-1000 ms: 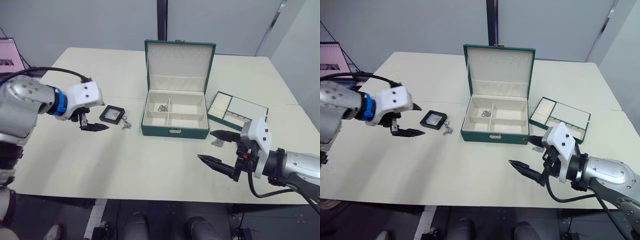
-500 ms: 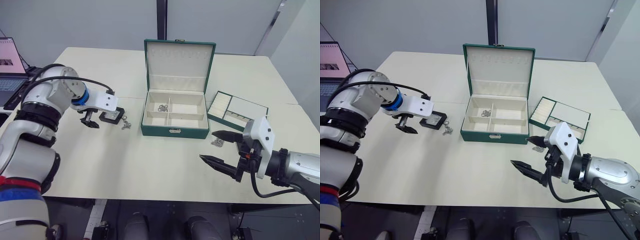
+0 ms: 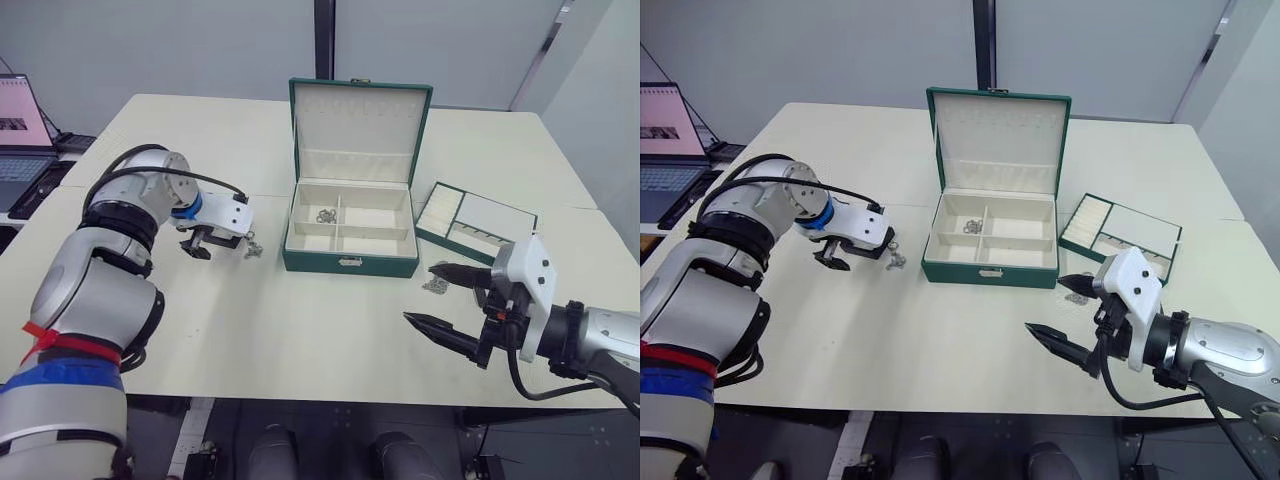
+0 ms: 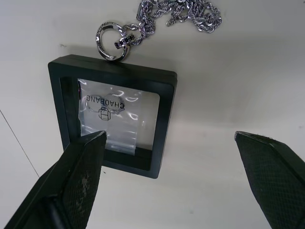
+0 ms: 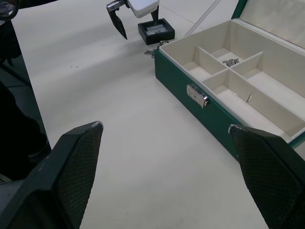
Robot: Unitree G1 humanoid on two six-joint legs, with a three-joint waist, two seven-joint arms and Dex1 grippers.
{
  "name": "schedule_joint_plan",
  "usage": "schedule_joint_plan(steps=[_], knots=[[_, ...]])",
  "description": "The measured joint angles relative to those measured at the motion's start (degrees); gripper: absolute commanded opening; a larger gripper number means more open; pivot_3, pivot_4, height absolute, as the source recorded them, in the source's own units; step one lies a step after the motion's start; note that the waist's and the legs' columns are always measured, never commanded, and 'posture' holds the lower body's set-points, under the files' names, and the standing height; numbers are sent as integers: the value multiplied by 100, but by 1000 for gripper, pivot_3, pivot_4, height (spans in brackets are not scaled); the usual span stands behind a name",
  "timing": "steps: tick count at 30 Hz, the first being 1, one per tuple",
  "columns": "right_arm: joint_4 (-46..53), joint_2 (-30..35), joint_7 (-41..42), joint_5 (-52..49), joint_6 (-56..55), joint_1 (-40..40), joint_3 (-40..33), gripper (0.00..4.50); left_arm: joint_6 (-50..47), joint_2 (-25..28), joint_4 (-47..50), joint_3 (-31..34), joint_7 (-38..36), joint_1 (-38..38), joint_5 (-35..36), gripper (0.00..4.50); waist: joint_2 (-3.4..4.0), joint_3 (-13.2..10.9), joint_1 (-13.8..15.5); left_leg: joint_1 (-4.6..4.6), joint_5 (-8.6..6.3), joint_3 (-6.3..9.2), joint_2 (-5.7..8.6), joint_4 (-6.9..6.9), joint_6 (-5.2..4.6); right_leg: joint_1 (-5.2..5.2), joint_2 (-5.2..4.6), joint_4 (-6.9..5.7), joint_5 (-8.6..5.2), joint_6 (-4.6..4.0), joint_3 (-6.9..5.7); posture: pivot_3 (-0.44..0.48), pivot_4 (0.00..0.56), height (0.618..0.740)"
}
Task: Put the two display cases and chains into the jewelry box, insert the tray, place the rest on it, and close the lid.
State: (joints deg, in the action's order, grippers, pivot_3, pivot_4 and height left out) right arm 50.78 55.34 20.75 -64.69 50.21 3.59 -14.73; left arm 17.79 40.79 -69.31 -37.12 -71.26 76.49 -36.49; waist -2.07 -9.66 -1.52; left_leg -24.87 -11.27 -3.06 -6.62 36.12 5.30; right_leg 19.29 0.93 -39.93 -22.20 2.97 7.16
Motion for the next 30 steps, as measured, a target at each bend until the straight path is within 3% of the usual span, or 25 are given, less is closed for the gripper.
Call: schedule_joint_plan(steps=[11,14,26,30], knots=[[64,67,-107,-154,0,-32,-103,4500,3,-85,-67,0,55,-1,-63,4461,0,0,-1,0,1,1,0,0,1,-1,0,-1,0,0,-1,0,150,740],[65,95,-133,-186,0,-36,-119,4500,-4,-89,-70,0,36,-1,-84,3920,0,0,-1,0,1,1,0,0,1,-1,0,-1,0,0,-1,0,150,740],[66,123,-219,-203,0,-64,-151,4500,-101,-169,-79,0,-82,-1,-93,95,0,0,-3,0,1,1,0,0,1,-1,0,-1,0,0,-1,0,150,740],[66,134,-220,-239,0,-69,-179,4500,-111,-169,-78,7,-105,-1,-91,39,0,0,-3,1,1,2,0,1,1,-3,0,-2,0,0,-2,0,150,740]])
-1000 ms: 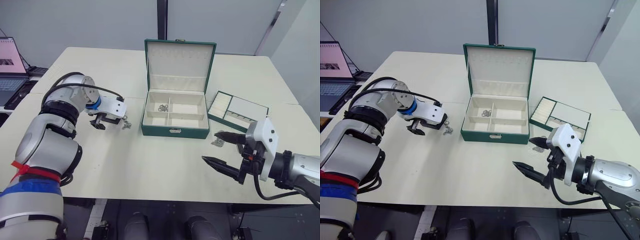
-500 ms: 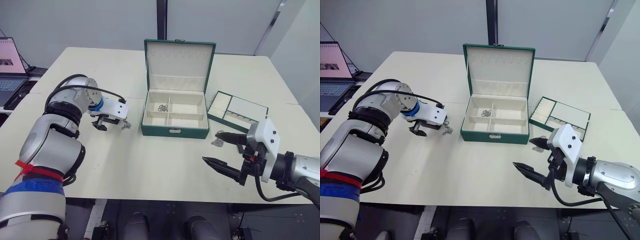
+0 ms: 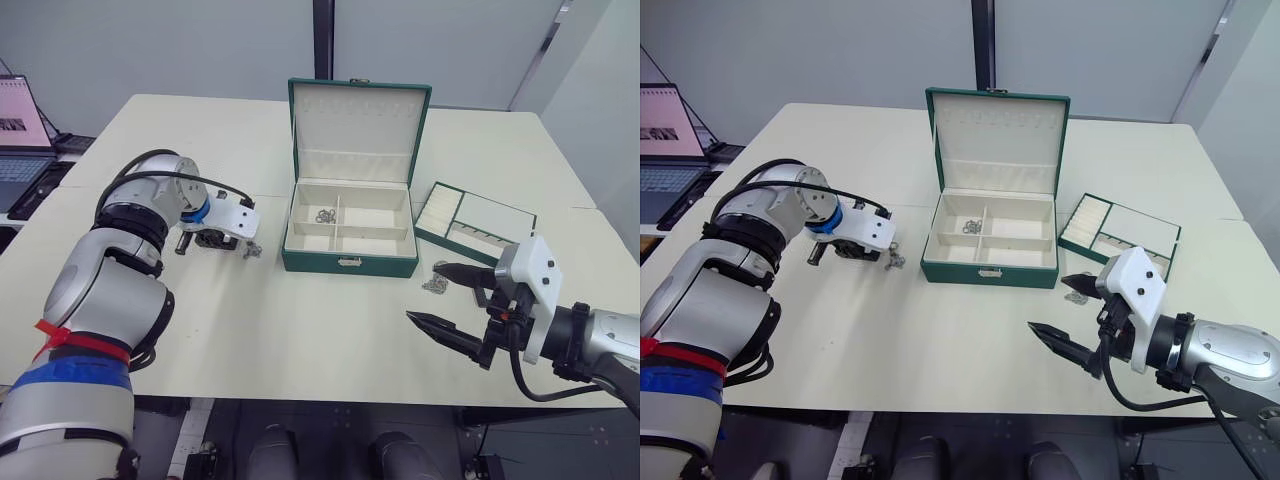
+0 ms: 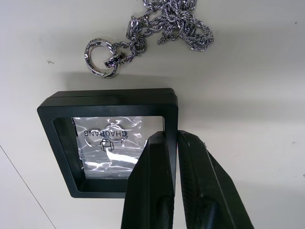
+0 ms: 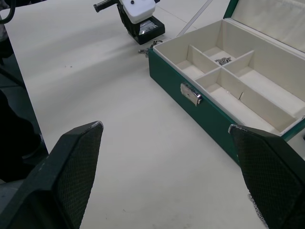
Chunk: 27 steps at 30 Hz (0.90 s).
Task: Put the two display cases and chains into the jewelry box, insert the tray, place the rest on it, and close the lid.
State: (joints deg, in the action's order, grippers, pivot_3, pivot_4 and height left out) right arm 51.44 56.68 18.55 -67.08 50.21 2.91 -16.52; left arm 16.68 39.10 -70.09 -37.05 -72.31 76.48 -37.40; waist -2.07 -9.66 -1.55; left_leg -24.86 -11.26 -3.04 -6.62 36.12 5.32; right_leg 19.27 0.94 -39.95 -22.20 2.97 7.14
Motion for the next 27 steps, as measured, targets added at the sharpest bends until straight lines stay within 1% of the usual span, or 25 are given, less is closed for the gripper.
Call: schedule_joint_plan(steps=[10,13,16,18,21,23,25,27], knots=[[6,1,0,-6,-1,-28,-12,4500,-63,4,11,43,-135,1,22,39,0,0,-1,0,0,0,0,0,0,0,0,-1,0,0,-1,0,150,740],[6,5,11,-8,-3,-109,-48,4500,-241,76,65,137,-446,26,68,39,-1,-1,-4,-1,0,0,-1,0,0,1,1,-1,0,0,-1,0,150,740],[7,48,29,-13,-3,-256,-211,4500,-488,389,339,179,-1005,236,134,39,-2,-1,-10,-2,0,1,-1,-1,0,2,1,-1,0,0,-2,0,150,740],[8,92,57,-23,-8,-395,-395,4500,-674,586,613,321,-1369,397,238,39,-2,-1,-7,-1,0,1,0,0,0,-1,1,0,0,0,-3,0,150,740],[13,126,141,-112,-1,-709,-712,4500,-1006,818,1122,370,-1822,509,720,39,0,0,-3,0,0,1,-1,0,1,-6,-1,0,0,0,-5,0,150,740],[35,143,166,-165,3,-926,-988,4500,-1416,1083,1681,47,-1963,488,1517,39,-1,0,-5,-2,1,5,-5,3,1,-7,0,-1,0,0,-9,0,150,740],[78,143,167,-176,3,-1137,-1299,4500,-1943,1485,2442,-424,-1980,488,2451,39,0,0,-9,0,1,8,-7,1,1,-10,0,-1,0,0,-10,0,150,740],[101,139,167,-175,2,-1337,-1514,4500,-2420,1715,3031,-731,-1987,507,3149,39,2,0,-8,0,1,14,-6,3,1,-12,0,-3,0,0,-15,0,150,740]])
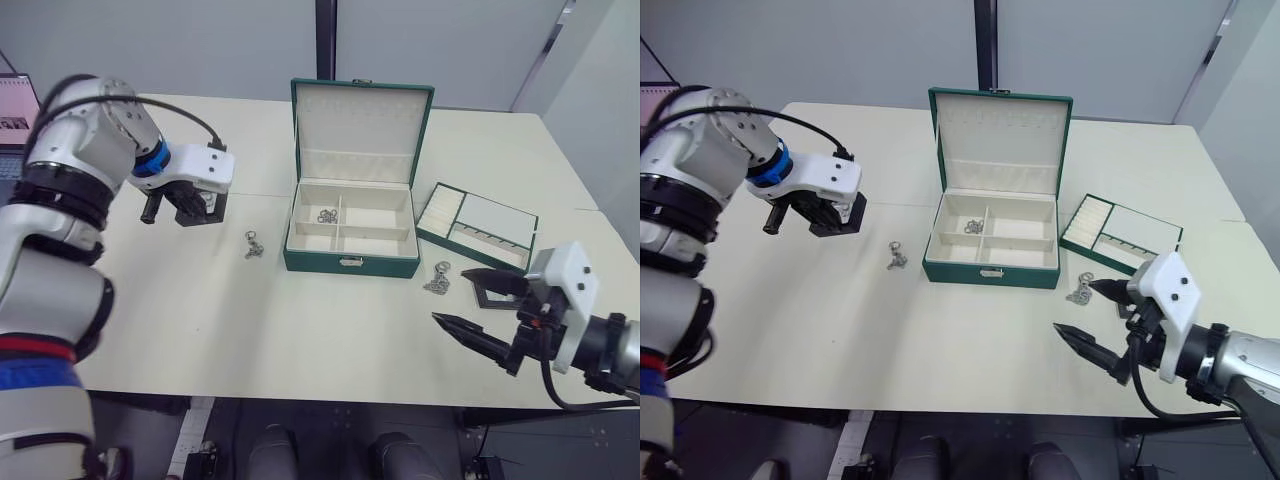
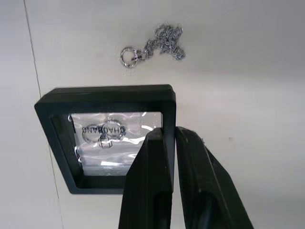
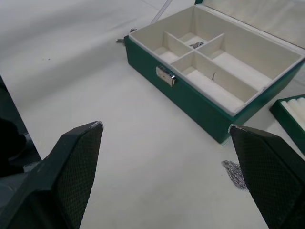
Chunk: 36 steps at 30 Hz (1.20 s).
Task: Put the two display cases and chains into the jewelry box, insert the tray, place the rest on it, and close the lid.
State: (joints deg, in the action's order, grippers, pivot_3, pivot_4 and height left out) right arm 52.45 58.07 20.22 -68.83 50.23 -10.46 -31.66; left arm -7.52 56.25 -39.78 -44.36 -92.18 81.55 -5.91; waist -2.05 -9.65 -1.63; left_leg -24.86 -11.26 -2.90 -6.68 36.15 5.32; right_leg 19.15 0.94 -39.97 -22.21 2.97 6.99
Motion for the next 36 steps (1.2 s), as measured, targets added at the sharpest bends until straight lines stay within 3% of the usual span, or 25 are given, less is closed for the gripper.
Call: schedule_joint_plan(steps=[8,14,16,19,24,36], knots=[[103,-68,-30,49,-98,-262,-119,4500,-1033,49,1009,-648,-5,383,1293,39,-1,-1,2,-2,0,7,4,11,-2,-3,2,1,0,0,-2,0,150,740],[122,-268,-161,119,-166,-465,-261,4500,-1323,-157,1194,-657,-5,532,1634,39,-1,-1,2,-2,0,10,7,13,-3,-5,2,1,0,0,-3,0,150,740],[144,-356,-225,193,-233,-519,-258,4500,-1336,-534,995,-605,5,597,1554,39,-2,0,5,-1,0,14,8,13,-3,-8,3,1,0,0,-6,0,150,740],[190,-575,-377,416,-322,-636,-175,4500,-1261,-1734,266,-326,170,757,1072,39,-3,-1,106,-13,-3,15,19,27,-7,-7,-3,9,0,1,-1,0,150,740],[243,-779,-417,639,-402,-897,-188,4500,-1052,-2726,-767,90,514,941,575,39,-2,-1,98,-17,-4,17,19,15,-8,3,2,8,0,1,2,0,150,740],[366,-1026,-422,1132,-643,-1194,-259,4500,-166,-4113,-2658,925,1390,1125,-219,39,-1,-2,69,-17,-3,19,24,13,-7,-1,0,8,-1,1,2,0,150,740]])
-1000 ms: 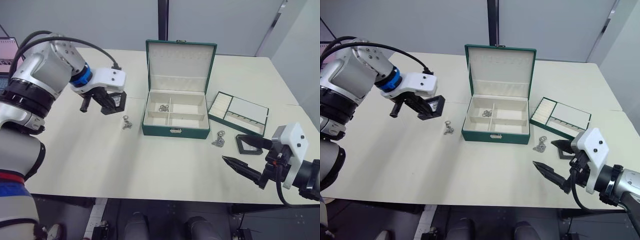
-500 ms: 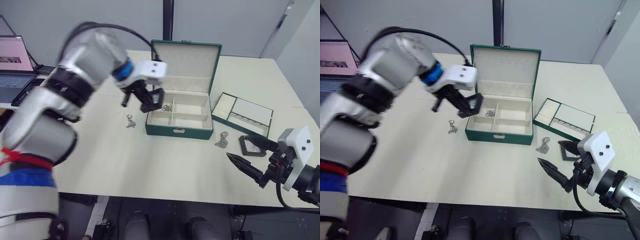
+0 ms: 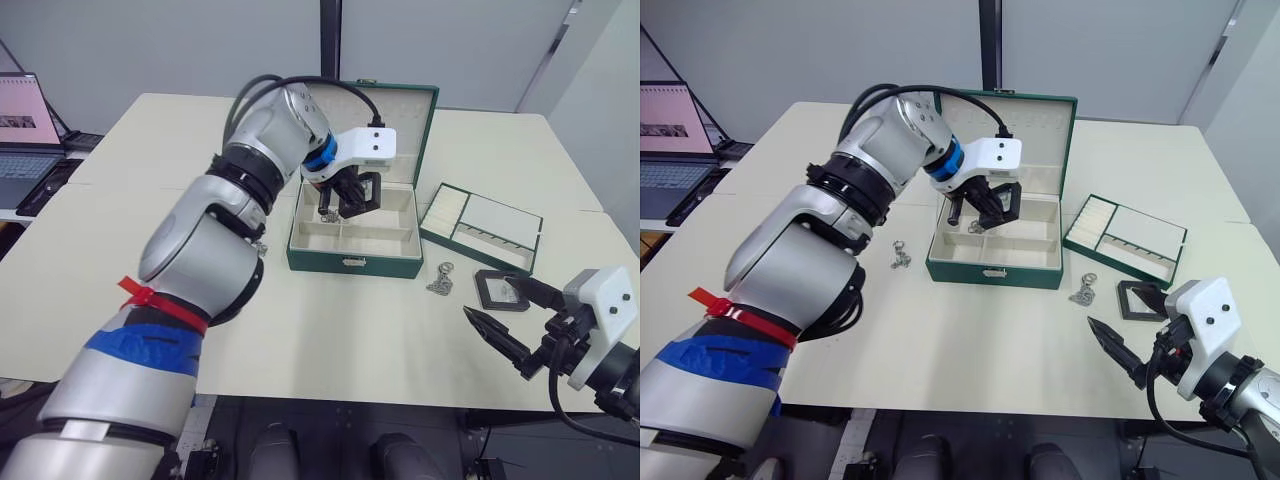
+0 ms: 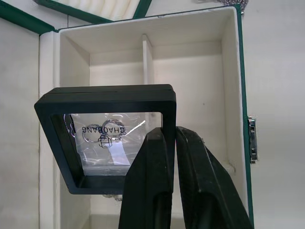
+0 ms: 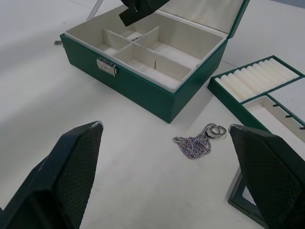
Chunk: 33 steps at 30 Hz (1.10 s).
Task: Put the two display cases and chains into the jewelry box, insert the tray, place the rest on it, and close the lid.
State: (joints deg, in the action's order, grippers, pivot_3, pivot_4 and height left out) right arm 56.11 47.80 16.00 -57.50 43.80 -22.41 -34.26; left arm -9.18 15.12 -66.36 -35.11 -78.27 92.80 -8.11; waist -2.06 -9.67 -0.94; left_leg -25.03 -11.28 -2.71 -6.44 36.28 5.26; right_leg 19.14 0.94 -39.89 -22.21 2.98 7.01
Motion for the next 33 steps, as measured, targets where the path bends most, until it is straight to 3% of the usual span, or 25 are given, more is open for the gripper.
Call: schedule_joint_plan(steps=[15,33], knots=[[162,-42,-235,-179,-64,-197,-291,4500,475,-752,-839,678,1387,-83,-675,39,1,1,11,1,1,0,2,-2,2,-2,0,0,0,1,1,0,150,740],[205,-27,-528,-668,-149,-216,-396,4500,498,-872,-984,858,1689,-366,-1125,39,1,1,34,1,1,0,3,-3,2,-3,-1,0,0,1,1,0,150,740]])
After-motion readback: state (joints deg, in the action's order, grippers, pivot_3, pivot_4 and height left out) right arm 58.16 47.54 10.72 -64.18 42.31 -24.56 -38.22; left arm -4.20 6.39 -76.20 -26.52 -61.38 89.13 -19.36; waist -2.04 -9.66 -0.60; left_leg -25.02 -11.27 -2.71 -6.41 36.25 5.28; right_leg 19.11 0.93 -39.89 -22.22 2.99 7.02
